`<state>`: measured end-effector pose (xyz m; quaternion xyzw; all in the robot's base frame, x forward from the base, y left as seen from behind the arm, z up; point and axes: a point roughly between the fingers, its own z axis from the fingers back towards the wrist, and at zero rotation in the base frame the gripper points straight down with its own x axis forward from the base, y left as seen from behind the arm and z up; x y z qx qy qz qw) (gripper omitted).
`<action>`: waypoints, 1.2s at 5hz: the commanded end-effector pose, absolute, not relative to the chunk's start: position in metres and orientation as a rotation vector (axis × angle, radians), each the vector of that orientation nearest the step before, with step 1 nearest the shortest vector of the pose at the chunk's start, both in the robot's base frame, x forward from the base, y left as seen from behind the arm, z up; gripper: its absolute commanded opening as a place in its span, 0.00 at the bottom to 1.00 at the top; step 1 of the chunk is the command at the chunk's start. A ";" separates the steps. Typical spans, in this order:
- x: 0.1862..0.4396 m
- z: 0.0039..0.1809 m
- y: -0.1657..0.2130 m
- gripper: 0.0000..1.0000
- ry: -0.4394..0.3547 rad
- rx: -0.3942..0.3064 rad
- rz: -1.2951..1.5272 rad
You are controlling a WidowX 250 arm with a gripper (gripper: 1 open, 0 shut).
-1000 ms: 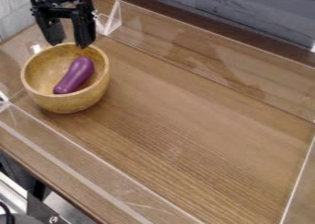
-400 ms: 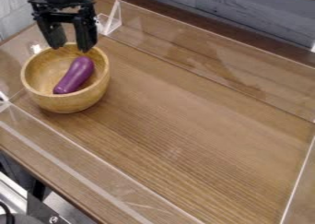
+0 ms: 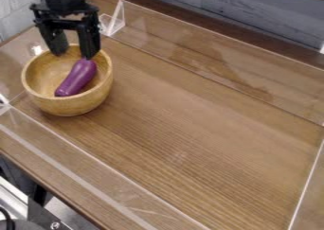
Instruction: Remove the purple eggplant from inside the brown bowl and put it on the table
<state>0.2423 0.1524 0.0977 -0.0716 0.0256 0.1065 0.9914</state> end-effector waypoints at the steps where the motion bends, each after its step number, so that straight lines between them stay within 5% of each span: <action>1: 0.246 0.102 0.155 1.00 0.020 -0.121 0.217; 6: 0.245 0.063 0.167 1.00 0.048 -0.097 0.256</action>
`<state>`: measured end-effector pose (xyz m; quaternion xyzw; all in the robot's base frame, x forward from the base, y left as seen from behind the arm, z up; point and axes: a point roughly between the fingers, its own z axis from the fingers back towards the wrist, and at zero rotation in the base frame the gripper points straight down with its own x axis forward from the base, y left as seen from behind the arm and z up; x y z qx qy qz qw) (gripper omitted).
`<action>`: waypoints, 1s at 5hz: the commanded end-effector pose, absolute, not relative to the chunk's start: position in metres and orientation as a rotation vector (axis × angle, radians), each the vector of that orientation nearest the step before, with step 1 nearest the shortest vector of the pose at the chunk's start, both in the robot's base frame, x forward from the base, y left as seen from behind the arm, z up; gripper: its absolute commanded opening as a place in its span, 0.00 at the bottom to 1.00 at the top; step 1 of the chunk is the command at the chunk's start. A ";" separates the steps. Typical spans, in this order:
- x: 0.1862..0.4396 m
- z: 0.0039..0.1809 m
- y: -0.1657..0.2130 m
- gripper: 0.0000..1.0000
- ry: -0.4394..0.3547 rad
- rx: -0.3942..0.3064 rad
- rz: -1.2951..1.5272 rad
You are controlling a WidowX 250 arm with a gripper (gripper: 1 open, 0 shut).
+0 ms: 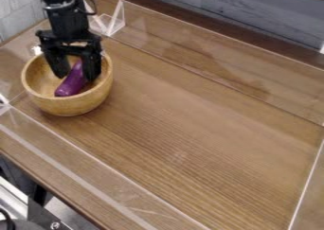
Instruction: Remove the purple eggplant from inside the brown bowl and put it on the table
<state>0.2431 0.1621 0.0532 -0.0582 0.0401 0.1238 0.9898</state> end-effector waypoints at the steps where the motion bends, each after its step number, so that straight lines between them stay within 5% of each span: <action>1: 0.245 0.058 0.168 1.00 0.053 -0.095 0.262; 5: 0.246 0.049 0.172 1.00 0.064 -0.099 0.281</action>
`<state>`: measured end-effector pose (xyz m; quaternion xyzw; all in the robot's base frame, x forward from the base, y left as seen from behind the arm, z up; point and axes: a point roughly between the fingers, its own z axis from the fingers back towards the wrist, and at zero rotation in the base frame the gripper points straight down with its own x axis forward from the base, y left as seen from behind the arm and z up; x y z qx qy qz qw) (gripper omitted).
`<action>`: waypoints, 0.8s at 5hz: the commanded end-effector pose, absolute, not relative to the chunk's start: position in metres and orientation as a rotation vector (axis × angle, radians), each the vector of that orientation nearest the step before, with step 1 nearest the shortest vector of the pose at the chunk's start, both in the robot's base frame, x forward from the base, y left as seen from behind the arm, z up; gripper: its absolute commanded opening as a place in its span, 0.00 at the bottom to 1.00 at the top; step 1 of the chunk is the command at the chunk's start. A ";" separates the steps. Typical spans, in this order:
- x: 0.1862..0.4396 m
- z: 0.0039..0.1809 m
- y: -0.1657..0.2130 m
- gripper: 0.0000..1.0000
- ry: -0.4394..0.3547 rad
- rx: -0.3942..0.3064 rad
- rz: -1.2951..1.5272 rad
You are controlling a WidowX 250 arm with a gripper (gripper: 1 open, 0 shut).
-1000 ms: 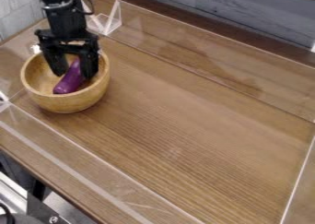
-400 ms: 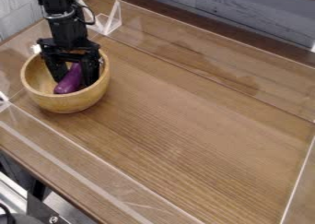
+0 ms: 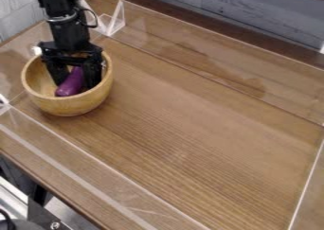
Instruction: Remove the purple eggplant from inside the brown bowl and put it on the table
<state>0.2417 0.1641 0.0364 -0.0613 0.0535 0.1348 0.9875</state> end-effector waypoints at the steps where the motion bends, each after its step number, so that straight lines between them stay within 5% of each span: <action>1: 0.247 0.048 0.174 1.00 0.067 -0.101 0.285; 3: 0.247 0.049 0.177 1.00 0.075 -0.106 0.291; 4: 0.247 0.050 0.178 0.00 0.078 -0.110 0.294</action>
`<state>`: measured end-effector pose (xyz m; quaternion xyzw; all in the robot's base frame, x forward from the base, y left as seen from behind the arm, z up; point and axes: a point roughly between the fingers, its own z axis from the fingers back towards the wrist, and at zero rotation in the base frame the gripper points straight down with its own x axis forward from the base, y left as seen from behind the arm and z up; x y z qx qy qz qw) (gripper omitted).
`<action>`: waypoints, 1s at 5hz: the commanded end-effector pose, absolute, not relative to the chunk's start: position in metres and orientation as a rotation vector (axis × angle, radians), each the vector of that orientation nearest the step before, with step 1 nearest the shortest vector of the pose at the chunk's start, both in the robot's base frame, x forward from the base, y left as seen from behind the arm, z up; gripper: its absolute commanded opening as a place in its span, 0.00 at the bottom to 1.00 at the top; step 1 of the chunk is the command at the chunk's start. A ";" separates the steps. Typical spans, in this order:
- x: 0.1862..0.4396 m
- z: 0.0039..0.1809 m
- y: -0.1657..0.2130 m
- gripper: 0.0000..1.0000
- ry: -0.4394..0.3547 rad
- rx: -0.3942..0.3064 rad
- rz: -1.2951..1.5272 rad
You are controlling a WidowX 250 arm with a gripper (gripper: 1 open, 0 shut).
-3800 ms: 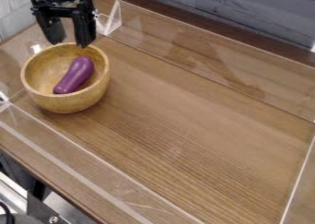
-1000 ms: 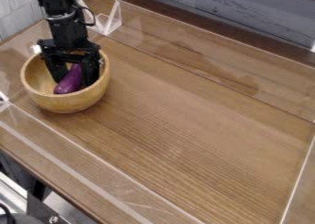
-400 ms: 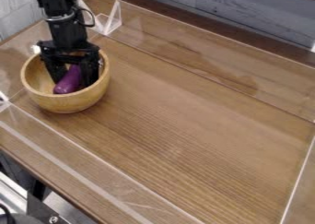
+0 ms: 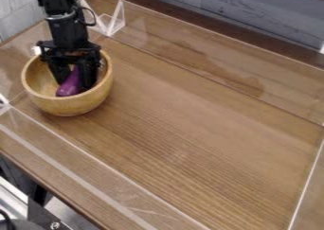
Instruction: Remove the purple eggplant from inside the brown bowl and put it on the table
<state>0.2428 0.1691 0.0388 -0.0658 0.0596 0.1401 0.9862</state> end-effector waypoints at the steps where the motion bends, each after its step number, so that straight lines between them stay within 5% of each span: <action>1: 0.247 0.053 0.178 0.00 0.079 -0.115 0.295; 5: 0.247 0.071 0.178 0.00 0.077 -0.137 0.289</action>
